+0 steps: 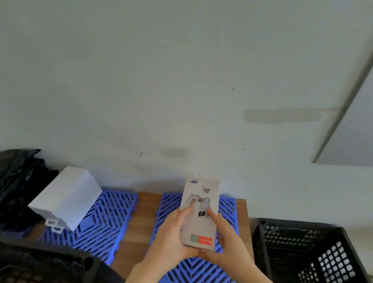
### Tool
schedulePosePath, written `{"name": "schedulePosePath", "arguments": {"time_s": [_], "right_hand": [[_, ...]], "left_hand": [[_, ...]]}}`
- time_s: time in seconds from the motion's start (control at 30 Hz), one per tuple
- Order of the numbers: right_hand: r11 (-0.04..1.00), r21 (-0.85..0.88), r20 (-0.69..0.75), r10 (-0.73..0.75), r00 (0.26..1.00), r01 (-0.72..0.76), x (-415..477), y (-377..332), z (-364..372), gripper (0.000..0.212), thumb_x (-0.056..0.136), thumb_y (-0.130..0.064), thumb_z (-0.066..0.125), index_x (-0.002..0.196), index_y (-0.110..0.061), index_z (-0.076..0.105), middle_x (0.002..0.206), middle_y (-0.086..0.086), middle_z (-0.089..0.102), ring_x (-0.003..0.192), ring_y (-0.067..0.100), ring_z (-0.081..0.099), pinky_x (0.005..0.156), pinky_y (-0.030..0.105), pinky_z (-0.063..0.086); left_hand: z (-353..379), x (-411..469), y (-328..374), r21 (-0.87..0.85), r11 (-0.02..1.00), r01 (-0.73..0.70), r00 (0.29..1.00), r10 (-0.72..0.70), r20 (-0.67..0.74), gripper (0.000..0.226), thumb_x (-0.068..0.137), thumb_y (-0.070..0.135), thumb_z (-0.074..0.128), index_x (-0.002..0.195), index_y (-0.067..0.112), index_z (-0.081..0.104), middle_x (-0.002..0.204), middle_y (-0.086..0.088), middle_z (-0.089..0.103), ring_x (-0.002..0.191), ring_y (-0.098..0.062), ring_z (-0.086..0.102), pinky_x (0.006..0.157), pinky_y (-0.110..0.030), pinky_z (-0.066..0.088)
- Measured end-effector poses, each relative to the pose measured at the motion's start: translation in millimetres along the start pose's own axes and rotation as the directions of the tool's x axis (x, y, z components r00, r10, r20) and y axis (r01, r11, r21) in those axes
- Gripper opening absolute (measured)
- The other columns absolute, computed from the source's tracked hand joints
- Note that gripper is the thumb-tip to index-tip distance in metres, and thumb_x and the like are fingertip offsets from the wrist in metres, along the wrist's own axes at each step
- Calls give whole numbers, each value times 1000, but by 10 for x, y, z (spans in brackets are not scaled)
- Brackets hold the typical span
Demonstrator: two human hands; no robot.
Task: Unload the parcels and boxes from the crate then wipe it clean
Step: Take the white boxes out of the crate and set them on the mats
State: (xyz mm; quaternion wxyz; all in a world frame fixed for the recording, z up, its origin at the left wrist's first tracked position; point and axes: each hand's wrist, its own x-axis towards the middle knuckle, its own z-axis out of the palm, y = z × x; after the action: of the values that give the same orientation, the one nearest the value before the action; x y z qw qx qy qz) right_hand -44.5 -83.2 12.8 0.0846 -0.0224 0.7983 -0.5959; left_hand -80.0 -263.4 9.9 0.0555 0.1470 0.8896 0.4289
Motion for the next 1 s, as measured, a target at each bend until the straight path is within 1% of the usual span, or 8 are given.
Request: {"name": "schedulePosePath", "arguments": {"time_s": [0.07,0.2,0.43,0.6,0.7,0.87,0.93,1.0], "right_hand": [[998,-51,-16,35,999,-36,109,128,-4,91,73,-16,81,141,-41,26,149,-9,33,132,5,39,102,32,46],[990,-96,-12,98,995,-99,299,310,29,90,74,-19,79,146,-36,27,151,-9,31,137,8,34,104,36,45],[984,-95,-20,151,988,-152,502,445,100,83,81,-9,71,137,-49,25,138,-23,38,123,-11,38,84,3,42],[980,-127,23,154,988,-150,593,393,108,85,83,-4,67,148,-35,22,152,-7,30,127,3,41,90,13,48],[977,-154,18,151,988,-146,599,350,125,86,85,-7,66,149,-37,17,151,-4,34,124,5,46,94,23,50],[977,-162,-58,130,990,-138,379,455,151,103,82,-24,74,147,-49,-3,149,-20,27,129,-5,31,89,8,39],[956,-227,-101,167,981,-186,219,598,177,111,81,-30,76,143,-54,-14,155,-20,14,139,1,23,99,19,40],[912,-325,-128,220,967,-251,31,799,223,113,81,-37,74,140,-53,-21,159,-17,7,144,8,19,108,31,38]], "left_hand": [[53,103,-98,-13,1000,22,999,-21,49,103,61,48,88,146,40,30,142,14,36,129,2,39,107,-19,39],[132,246,-261,-10,998,54,995,-53,87,103,64,41,89,148,33,29,141,9,37,129,-3,40,109,-28,40],[201,371,-472,23,997,75,996,-77,48,100,67,38,88,149,33,30,141,11,37,127,0,40,105,-21,42],[209,431,-516,29,994,105,994,-106,26,102,65,40,89,149,33,30,142,11,35,123,3,38,94,-2,34],[196,427,-465,31,994,102,994,-103,31,104,66,40,87,149,36,25,147,8,32,128,0,36,104,-16,38],[187,221,-405,-43,990,137,990,-139,-36,112,70,38,86,152,40,11,151,14,29,134,5,31,108,-26,40],[255,16,-475,-38,974,222,968,-225,-108,118,75,31,84,151,44,-5,152,22,16,134,9,20,109,-25,31],[375,-215,-578,-27,937,348,928,-348,-131,122,77,26,82,147,45,-17,159,17,10,143,-3,20,112,-33,32]]}}
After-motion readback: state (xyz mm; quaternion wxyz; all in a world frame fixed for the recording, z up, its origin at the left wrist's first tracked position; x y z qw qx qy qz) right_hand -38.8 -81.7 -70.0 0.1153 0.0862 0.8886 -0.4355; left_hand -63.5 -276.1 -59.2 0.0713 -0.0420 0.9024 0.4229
